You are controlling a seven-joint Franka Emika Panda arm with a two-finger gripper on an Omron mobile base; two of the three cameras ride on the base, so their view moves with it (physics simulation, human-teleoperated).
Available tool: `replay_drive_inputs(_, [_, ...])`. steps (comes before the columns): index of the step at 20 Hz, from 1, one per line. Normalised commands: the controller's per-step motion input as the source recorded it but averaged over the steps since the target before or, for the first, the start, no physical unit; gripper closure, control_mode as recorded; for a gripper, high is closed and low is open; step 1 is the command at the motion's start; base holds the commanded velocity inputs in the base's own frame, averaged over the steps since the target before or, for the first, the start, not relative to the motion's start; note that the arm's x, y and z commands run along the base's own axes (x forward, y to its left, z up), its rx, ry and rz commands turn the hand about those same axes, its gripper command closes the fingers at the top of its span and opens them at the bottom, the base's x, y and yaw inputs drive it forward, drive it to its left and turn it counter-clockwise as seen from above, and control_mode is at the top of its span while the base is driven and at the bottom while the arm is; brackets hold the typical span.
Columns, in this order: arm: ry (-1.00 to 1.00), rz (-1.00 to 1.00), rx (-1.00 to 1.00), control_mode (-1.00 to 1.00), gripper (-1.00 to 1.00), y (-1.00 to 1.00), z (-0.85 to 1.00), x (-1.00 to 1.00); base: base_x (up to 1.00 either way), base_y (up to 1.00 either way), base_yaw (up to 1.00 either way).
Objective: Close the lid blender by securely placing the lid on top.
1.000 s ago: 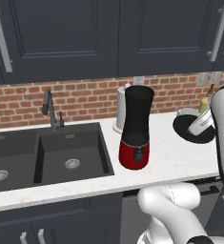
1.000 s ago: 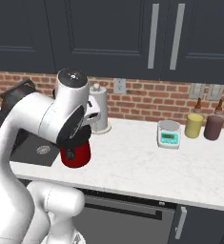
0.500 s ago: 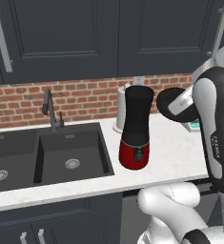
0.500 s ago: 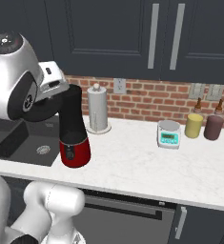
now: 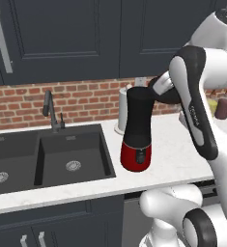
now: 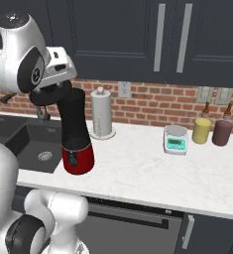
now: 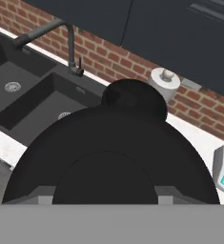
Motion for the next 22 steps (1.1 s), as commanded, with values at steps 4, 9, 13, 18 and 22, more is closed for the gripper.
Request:
replay_drive_inputs(4, [0.0,-0.05,0.01,-1.0,1.0,0.08,-0.23,0.48,0.0,0.0,0.0])
replay_drive_inputs(9, [0.0,-0.06,0.01,-1.0,1.0,0.13,-0.31,0.58,0.0,0.0,0.0])
replay_drive_inputs(13, [0.0,-0.06,0.0,-1.0,1.0,0.11,-0.26,0.61,0.0,0.0,0.0])
replay_drive_inputs(18, [0.0,-0.06,0.01,-1.0,1.0,0.0,-0.1,0.52,0.0,0.0,0.0])
replay_drive_inputs(22, [0.03,-0.08,0.04,-1.0,1.0,-0.03,-0.01,0.42,0.0,0.0,0.0])
